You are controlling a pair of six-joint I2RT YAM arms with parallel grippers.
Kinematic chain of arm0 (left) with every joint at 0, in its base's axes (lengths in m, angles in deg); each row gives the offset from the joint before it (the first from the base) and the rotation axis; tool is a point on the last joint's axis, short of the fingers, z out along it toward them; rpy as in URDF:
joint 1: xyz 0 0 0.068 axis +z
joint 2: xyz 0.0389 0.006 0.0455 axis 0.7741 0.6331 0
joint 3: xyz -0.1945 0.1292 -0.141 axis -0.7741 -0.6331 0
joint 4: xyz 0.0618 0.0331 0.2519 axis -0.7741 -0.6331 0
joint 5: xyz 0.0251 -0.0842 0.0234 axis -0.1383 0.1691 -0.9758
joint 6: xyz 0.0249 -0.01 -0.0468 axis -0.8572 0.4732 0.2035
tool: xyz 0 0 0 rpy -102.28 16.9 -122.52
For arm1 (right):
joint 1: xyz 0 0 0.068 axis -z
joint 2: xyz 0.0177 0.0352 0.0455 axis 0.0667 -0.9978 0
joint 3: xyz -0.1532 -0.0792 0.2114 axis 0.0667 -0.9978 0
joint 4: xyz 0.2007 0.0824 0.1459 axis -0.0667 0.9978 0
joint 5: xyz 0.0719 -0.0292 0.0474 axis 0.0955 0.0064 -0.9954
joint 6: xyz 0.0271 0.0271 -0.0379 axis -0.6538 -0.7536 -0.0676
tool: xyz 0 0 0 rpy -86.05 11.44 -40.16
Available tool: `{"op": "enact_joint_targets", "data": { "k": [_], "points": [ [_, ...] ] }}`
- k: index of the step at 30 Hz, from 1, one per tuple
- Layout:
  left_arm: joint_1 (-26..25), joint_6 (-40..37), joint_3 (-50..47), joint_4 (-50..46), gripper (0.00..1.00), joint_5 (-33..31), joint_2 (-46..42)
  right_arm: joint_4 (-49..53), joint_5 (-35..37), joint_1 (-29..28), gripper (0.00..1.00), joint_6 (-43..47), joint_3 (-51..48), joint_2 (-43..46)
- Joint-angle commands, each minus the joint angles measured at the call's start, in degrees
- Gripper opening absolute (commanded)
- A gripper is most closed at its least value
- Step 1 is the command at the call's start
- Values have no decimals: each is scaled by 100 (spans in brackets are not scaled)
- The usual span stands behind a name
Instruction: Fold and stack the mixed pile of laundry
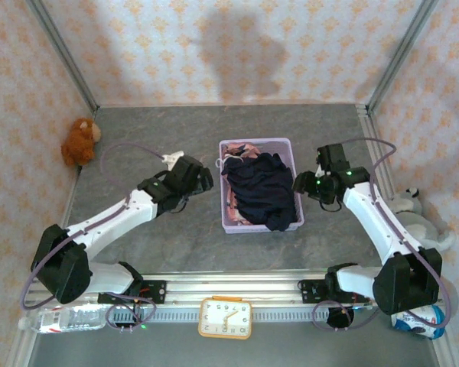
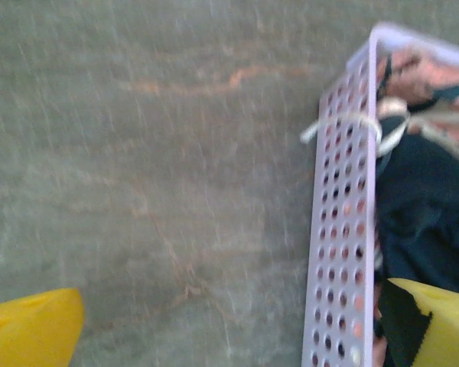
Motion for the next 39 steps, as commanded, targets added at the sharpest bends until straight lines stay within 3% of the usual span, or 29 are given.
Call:
{"op": "enact_joint_targets", "data": {
  "k": [1, 6, 13, 20, 24, 30, 34, 39],
  "points": [
    [-107, 659, -247, -124, 100, 154, -51, 515, 292, -199, 52, 161, -282, 178],
    [-113, 859, -303, 75, 100, 222, 178, 118, 418, -531, 51, 167, -873, 444],
    [-113, 890, 293, 32, 100, 401, 644, -532, 883, -642, 42, 121, -1048, -178],
    [-121, 1179, 165, 40, 100, 407, 578, -1010, 953, -629, 2, 223, -910, -332],
    [-123, 1056, 271, -216, 100, 324, 577, -858, 1547, -586, 0, 614, -352, -446],
    [-120, 1048, 254, -262, 100, 297, 580, -444, 2772, 182, 0, 1494, 750, -948],
    [-123, 993, 312, -348, 100, 340, 659, -378, 3032, 989, 0, 1681, 1335, -1451],
    [-121, 971, 370, -384, 100, 399, 711, -381, 2825, 1758, 0, 1563, 2129, -2461]
  ]
}}
